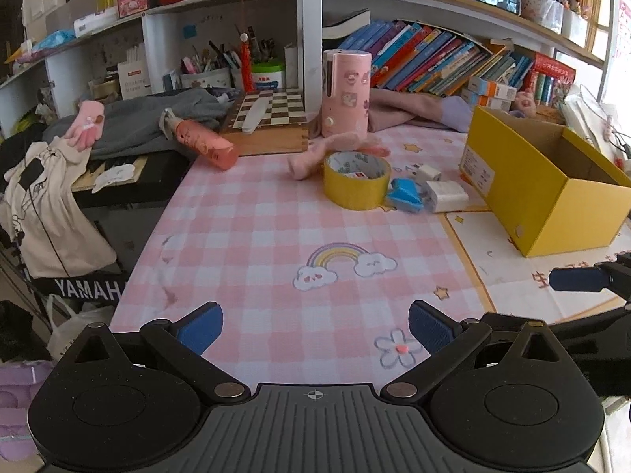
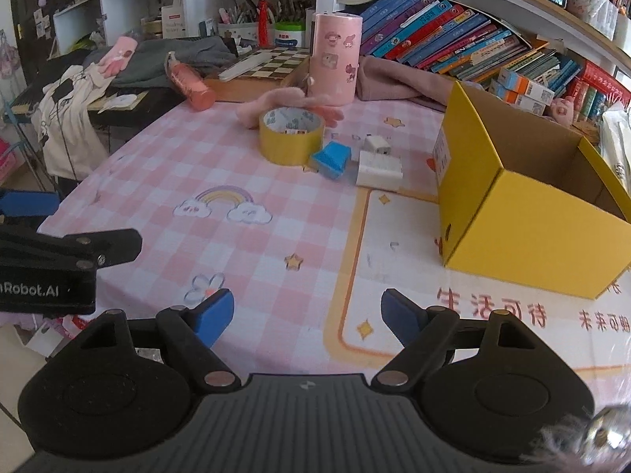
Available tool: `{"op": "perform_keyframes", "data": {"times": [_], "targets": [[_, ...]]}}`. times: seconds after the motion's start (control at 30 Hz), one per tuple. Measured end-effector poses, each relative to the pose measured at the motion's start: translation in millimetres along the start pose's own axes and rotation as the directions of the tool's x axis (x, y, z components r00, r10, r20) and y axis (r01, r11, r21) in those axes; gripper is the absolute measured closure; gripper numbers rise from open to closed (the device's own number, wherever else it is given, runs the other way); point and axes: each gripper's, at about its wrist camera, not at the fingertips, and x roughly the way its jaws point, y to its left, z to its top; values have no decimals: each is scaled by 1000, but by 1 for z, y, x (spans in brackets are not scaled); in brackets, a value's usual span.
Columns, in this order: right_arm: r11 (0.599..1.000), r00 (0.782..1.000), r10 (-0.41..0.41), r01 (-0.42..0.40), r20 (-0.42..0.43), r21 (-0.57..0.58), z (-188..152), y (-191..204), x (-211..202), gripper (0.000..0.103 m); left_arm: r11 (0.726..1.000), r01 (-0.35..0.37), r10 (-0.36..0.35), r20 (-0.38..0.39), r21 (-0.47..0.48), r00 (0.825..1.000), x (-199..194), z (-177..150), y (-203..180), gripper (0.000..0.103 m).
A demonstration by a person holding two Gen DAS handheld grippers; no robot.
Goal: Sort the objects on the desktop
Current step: 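Reach left tool toward the pink plush while right tool reaches the white charger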
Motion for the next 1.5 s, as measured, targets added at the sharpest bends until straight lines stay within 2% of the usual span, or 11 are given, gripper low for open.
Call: {"op": "perform_keyframes", "data": {"times": [0.23,0.57,0.8,1.23,1.5], "targets": [[1000,1000,8,-8,21,10,27,-14,30,25,1000,-10,10,-5,3,1000,27,24,-2,1],[998,996,-67,66,61,20,63,-38,76,35,1000,-1,1,-13,11,1000,75,66,-9,1],[992,989,-122,121,84,17,80,-47,110,39,999,-7,7,-10,36,1000,110,97,-14,1],[980,980,-197,196,37,42,98,-56,157,39,998,-5,7,-36,59,999,165,133,-15,2],[978,991,-130,134,-31,160,100,-71,172,39,997,21,-18,-37,72,999,185,145,-15,2]]}}
